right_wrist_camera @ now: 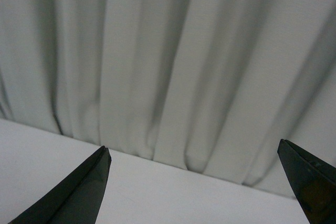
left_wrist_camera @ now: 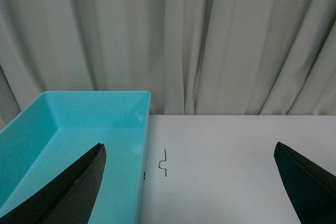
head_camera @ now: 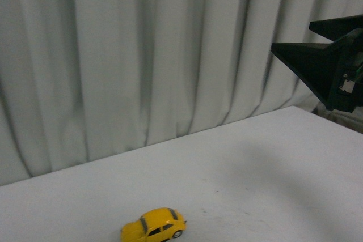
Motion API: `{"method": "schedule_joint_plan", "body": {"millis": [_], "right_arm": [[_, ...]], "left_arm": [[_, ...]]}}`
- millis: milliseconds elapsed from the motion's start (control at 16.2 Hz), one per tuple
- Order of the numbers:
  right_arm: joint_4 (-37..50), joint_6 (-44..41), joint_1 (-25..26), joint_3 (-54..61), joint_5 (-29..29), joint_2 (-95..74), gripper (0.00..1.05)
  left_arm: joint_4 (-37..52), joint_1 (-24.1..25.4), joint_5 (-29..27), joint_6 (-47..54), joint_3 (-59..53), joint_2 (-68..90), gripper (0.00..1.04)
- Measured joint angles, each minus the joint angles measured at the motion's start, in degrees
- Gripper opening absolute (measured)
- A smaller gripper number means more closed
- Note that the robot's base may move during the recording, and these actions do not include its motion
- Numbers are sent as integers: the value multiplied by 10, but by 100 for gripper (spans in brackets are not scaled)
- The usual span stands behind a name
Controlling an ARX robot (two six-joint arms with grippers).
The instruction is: Wind up and store yellow beetle toy
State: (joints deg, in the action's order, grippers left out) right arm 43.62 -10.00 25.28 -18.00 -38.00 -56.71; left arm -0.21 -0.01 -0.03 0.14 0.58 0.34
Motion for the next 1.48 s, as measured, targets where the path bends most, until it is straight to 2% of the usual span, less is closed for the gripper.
{"method": "schedule_joint_plan", "body": {"millis": [124, 371, 556, 865, 927, 989, 1112, 1360, 1483], "right_arm": [[-97, -95, -10, -90, -87, -114, 98], [-342, -312, -113, -266, -106, -240, 98], [-540, -494, -184, -379, -49, -352, 98], [-748, -701, -236, -479, 46, -480, 98], [-787, -748, -247, -505, 81, -511, 98], [-791, -781, -254, -520, 108, -538, 98], [-801, -808, -264, -543, 123, -576, 98], [-813, -814, -290, -589, 143, -633, 98], [-819, -814, -303, -618, 174, -670, 98]], "left_arm": [[0, 0, 0, 0, 0, 0, 98], [0, 0, 0, 0, 0, 0, 98], [0, 0, 0, 0, 0, 0, 98], [0, 0, 0, 0, 0, 0, 98], [0, 0, 0, 0, 0, 0, 98], [0, 0, 0, 0, 0, 0, 98], [0, 0, 0, 0, 0, 0, 98], [0, 0, 0, 0, 0, 0, 98], [0, 0, 0, 0, 0, 0, 98]]}}
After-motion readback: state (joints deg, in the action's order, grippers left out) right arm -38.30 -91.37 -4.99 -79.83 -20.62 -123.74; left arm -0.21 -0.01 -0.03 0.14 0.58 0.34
